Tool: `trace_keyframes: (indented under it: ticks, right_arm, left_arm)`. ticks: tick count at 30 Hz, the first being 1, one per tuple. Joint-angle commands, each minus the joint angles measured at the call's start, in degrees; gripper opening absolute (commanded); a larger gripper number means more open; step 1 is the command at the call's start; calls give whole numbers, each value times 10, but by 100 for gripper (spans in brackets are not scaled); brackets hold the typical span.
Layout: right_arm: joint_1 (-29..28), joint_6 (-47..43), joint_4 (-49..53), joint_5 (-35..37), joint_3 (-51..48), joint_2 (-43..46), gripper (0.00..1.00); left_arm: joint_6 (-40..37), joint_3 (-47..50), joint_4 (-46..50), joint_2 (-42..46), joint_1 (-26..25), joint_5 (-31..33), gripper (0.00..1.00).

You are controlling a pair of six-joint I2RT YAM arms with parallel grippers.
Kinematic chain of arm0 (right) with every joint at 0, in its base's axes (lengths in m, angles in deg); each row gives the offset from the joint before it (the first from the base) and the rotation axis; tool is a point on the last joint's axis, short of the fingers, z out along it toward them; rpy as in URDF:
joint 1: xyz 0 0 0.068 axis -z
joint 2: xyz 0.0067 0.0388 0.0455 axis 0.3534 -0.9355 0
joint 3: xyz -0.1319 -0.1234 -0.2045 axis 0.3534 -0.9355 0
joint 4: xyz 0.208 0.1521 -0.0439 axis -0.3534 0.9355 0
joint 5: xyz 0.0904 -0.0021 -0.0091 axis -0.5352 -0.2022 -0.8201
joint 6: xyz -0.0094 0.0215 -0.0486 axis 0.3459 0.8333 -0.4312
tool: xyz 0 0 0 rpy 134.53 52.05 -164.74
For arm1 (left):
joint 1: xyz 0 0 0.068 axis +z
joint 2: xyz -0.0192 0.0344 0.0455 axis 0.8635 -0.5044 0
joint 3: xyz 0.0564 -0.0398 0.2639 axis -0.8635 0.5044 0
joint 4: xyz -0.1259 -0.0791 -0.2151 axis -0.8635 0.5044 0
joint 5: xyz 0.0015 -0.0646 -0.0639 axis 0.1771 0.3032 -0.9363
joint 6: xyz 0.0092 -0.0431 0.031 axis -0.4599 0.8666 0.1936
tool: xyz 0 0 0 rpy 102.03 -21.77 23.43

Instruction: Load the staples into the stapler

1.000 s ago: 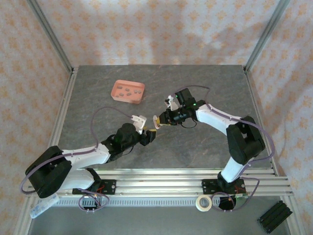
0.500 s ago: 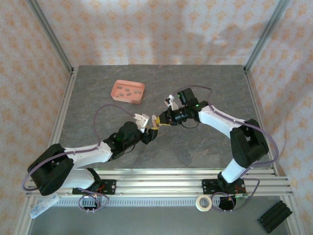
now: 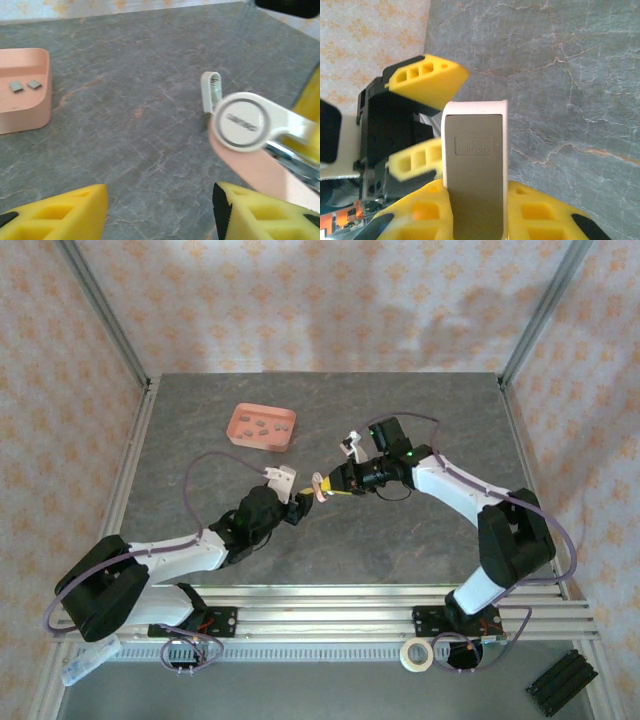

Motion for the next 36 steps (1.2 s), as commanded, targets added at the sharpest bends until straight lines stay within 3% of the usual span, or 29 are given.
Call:
trace_keyframes:
  ticks: [1,7,10,14,19,29,36]
  right_arm:
    - [-1,-1,4,2,4,20,0]
    - [-1,16,17,51,20,5,0]
    - [-1,23,9,51,21,8,0]
    - [-2,22,-16,32,7,21,0]
    - [-5,19,-38,11,-9,34,0]
    - [-10,12,-45,-2,-20,43,0]
    - [-13,10,-51,-14,-22,45,0]
  left_arm:
    - [-21,-2,-5,9,8,-33,60]
    - [-87,9,-20,16,7,-166,60]
    - [-138,34,-68,23,5,-201,63]
    - [-170,75,-171,16,4,-179,67]
    - [-200,54,-150,-7,4,-187,73]
    - [-162,67,-282,-56,4,-184,74]
    - [-139,67,-306,-59,4,-159,75]
